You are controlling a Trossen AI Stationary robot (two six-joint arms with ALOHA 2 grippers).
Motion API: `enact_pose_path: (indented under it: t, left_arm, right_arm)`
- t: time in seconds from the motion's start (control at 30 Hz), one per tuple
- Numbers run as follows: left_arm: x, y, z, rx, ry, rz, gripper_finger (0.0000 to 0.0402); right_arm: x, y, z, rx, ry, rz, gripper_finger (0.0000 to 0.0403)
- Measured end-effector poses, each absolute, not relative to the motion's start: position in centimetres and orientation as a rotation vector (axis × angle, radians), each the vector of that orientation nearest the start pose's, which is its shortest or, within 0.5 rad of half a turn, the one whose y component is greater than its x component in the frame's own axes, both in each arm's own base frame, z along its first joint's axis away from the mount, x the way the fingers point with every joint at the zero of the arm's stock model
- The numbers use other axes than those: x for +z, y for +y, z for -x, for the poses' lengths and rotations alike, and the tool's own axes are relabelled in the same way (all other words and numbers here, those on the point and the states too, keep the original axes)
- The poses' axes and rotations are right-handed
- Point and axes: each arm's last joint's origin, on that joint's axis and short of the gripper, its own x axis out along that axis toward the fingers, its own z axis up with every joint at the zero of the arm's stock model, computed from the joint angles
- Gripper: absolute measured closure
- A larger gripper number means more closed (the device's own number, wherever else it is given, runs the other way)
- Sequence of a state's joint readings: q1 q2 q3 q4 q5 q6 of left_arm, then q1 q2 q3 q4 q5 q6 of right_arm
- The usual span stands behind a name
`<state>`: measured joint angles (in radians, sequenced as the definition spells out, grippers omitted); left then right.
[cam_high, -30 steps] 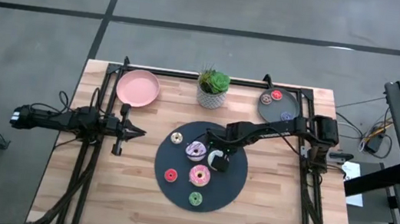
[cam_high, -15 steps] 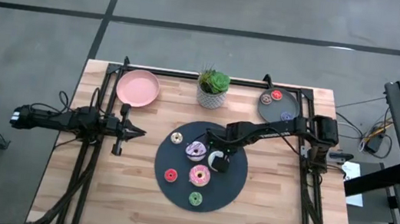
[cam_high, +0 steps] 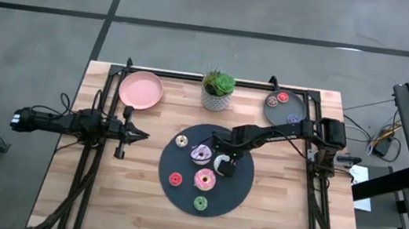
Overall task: Pick & Place donuts
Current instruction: Put the large white donut on the pink plate
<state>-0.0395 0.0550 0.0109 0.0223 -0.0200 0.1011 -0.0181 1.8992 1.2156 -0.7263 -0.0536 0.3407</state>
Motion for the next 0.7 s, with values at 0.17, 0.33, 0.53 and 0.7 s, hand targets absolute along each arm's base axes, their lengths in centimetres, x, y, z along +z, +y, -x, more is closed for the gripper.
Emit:
enact_pose_path:
  t: [0.17, 0.33, 0.53, 0.7]
  left_arm:
    - [16.50, -0.34, -10.04, -0.021, 0.021, -0.102, 0.0402]
    - [16.50, -0.34, -10.04, -0.021, 0.021, -0.102, 0.0402]
    - [16.51, -0.34, -10.04, -0.021, 0.021, -0.102, 0.0402]
    - [16.51, -0.34, -10.04, -0.021, 0.021, -0.102, 0.0402]
  right_arm:
    - [14.79, -0.47, -34.69, -0.213, 1.409, -0.332, 0.0079]
    - [14.80, -0.47, -34.68, -0.213, 1.409, -0.332, 0.0087]
    - [14.86, -0.47, -34.65, -0.213, 1.409, -0.332, 0.0126]
    - [14.91, -0.47, -34.65, -0.213, 1.408, -0.332, 0.0156]
